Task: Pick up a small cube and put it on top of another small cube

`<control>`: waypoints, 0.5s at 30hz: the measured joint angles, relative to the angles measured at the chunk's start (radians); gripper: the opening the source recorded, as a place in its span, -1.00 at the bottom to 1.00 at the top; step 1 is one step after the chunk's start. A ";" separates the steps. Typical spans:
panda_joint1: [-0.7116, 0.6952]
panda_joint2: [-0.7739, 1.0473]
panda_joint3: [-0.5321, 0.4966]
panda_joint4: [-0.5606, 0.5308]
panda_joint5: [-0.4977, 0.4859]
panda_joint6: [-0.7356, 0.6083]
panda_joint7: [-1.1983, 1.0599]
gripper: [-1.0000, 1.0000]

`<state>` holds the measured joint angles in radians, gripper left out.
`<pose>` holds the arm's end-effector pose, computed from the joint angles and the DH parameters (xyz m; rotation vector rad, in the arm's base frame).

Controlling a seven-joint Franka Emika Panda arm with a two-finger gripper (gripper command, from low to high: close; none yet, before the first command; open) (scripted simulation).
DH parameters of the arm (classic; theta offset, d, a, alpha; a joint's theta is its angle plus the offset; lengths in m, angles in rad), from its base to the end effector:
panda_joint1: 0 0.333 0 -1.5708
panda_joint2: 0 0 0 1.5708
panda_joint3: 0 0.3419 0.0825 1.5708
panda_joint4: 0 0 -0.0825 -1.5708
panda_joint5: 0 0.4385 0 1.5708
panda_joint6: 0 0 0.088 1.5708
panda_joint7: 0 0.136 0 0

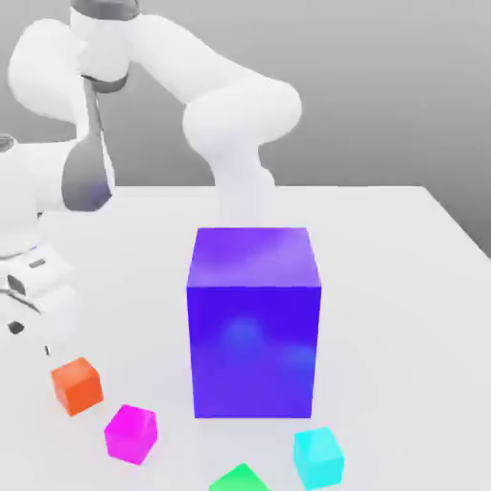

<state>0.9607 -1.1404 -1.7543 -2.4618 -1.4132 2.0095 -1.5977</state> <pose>0.3798 -0.2848 0.1486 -1.9459 -2.4544 -0.0034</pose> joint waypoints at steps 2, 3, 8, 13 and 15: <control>0.070 -0.005 0.001 0.006 -0.002 -0.004 0.023 1.00; 0.104 -0.008 0.001 0.009 -0.003 -0.006 0.034 1.00; 0.278 -0.020 0.003 0.023 -0.009 -0.016 0.092 1.00; 0.404 -0.062 -0.095 0.058 -0.099 0.018 0.142 1.00; 0.435 -0.084 -0.153 0.075 -0.150 0.040 0.158 -1.00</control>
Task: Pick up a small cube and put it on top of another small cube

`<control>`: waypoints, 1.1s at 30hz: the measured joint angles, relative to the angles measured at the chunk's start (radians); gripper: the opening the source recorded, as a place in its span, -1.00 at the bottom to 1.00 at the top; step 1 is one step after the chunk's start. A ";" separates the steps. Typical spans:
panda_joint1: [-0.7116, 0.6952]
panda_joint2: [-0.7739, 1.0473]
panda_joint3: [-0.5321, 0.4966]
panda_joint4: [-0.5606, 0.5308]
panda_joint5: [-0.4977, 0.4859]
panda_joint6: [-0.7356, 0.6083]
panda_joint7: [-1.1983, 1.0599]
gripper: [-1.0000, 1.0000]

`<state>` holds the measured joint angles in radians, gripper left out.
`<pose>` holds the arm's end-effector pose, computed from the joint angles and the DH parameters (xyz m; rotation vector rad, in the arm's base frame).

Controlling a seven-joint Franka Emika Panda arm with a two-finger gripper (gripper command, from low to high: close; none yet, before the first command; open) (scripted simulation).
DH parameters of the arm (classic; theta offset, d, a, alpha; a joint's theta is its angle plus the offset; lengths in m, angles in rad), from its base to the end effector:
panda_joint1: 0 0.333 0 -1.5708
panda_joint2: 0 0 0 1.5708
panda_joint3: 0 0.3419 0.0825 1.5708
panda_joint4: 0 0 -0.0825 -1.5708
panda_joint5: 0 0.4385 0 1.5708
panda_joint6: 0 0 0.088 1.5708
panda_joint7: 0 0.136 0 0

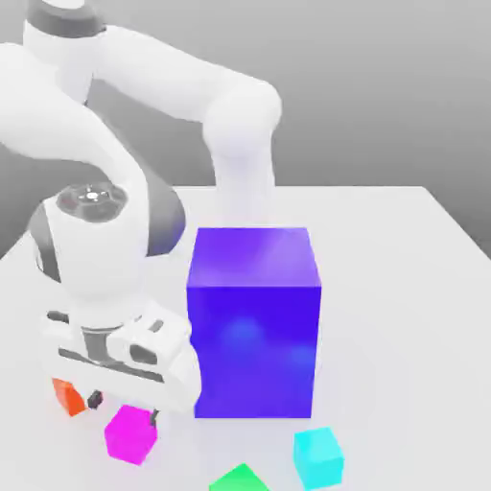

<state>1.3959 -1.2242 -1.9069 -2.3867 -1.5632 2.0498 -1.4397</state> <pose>0.4641 -0.1466 0.0865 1.6713 2.6595 0.0014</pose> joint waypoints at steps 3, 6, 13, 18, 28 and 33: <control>0.000 0.000 0.000 0.000 -0.002 -0.001 0.001 -1.00; 0.006 -0.006 -0.011 0.003 -0.016 0.001 0.005 -1.00; -0.101 0.050 0.199 -0.037 0.149 -0.087 0.013 -1.00; -0.177 0.092 0.373 -0.010 0.267 -0.136 0.224 -1.00; -0.174 0.197 0.589 0.060 0.428 -0.182 0.751 -1.00; -0.102 0.272 0.601 0.093 0.481 -0.159 1.039 -1.00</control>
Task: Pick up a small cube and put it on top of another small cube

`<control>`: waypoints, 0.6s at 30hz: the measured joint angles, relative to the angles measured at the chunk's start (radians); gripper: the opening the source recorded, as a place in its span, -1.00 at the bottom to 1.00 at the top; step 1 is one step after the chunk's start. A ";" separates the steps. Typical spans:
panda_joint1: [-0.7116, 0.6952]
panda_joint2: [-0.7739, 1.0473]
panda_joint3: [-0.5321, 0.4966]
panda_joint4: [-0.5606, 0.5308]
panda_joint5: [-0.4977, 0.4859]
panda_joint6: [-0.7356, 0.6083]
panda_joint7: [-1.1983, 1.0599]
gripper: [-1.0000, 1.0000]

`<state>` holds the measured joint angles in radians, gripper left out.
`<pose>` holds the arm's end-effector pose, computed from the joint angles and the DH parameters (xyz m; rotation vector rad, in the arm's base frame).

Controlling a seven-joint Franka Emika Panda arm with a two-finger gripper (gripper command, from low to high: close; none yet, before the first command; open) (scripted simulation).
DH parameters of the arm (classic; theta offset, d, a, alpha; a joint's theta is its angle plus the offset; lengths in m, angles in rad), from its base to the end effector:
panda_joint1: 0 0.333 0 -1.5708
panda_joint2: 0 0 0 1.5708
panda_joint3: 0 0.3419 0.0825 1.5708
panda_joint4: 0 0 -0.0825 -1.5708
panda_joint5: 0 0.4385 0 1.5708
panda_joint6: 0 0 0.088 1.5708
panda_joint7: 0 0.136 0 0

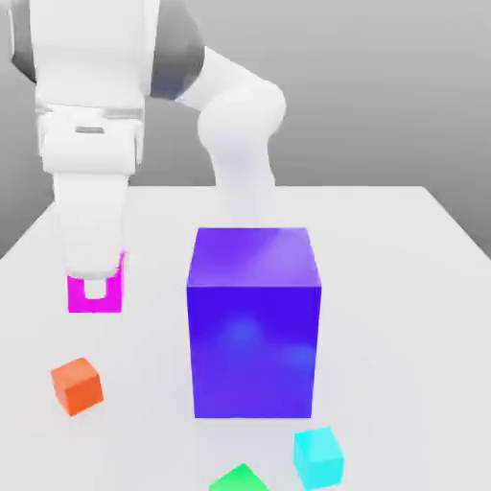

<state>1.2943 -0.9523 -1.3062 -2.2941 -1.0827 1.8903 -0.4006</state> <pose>0.5232 -0.1124 0.3719 2.7053 1.3019 0.1464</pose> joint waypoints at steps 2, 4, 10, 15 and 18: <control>0.040 0.037 -0.017 0.011 0.021 0.021 0.116 -1.00; 0.088 0.071 -0.048 0.021 0.038 0.047 0.233 -1.00; 0.279 0.141 -0.216 0.046 0.067 0.140 0.595 -1.00; 0.470 0.133 -0.419 0.062 0.056 0.225 0.913 -1.00; 0.571 0.098 -0.546 0.073 0.013 0.283 1.050 -1.00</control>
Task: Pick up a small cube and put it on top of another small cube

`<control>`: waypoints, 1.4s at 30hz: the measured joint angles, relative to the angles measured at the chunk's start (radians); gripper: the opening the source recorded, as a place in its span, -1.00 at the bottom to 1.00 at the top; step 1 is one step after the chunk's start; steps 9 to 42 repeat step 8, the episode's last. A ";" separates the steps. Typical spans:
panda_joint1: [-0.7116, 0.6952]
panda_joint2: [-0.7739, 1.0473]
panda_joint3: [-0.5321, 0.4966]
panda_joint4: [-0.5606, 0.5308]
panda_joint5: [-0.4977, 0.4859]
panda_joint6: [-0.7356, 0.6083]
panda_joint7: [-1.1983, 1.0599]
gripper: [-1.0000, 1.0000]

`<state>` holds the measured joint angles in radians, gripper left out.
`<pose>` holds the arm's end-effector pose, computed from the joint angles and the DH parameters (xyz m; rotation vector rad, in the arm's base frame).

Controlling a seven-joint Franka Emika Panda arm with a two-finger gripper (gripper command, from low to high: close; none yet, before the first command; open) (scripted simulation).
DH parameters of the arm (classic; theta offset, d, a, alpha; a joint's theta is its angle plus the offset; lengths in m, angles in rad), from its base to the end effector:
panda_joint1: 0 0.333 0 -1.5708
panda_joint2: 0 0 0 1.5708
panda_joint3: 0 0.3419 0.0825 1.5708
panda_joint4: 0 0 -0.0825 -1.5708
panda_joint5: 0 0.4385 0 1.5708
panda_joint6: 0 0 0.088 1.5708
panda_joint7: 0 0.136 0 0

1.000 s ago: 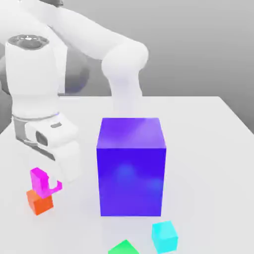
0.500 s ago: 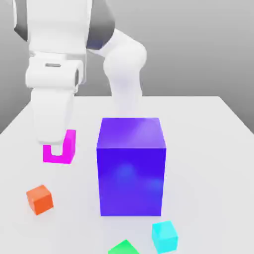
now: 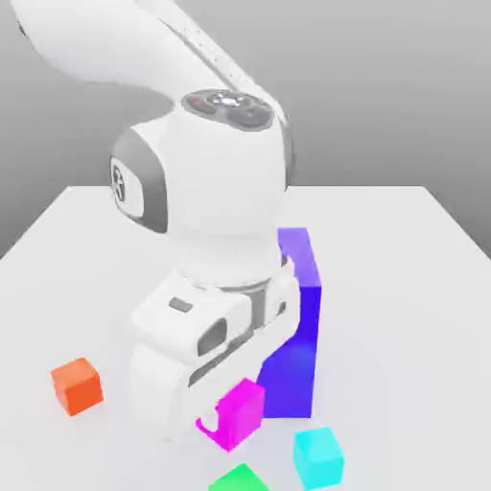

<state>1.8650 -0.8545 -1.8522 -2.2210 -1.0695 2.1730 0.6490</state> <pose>0.5678 0.0032 0.1897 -3.1387 -0.0490 -0.0024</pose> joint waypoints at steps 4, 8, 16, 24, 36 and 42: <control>0.075 -0.051 -0.113 0.015 -0.083 0.054 0.055 1.00; 0.075 -0.051 -0.113 0.015 -0.083 0.054 0.055 1.00; 0.075 -0.051 -0.113 0.015 -0.083 0.054 0.055 1.00; 0.075 -0.051 -0.113 0.015 -0.083 0.054 0.055 1.00; 0.075 -0.051 -0.113 0.015 -0.083 0.054 0.055 1.00; 0.075 -0.051 -0.113 0.015 -0.083 0.054 0.055 1.00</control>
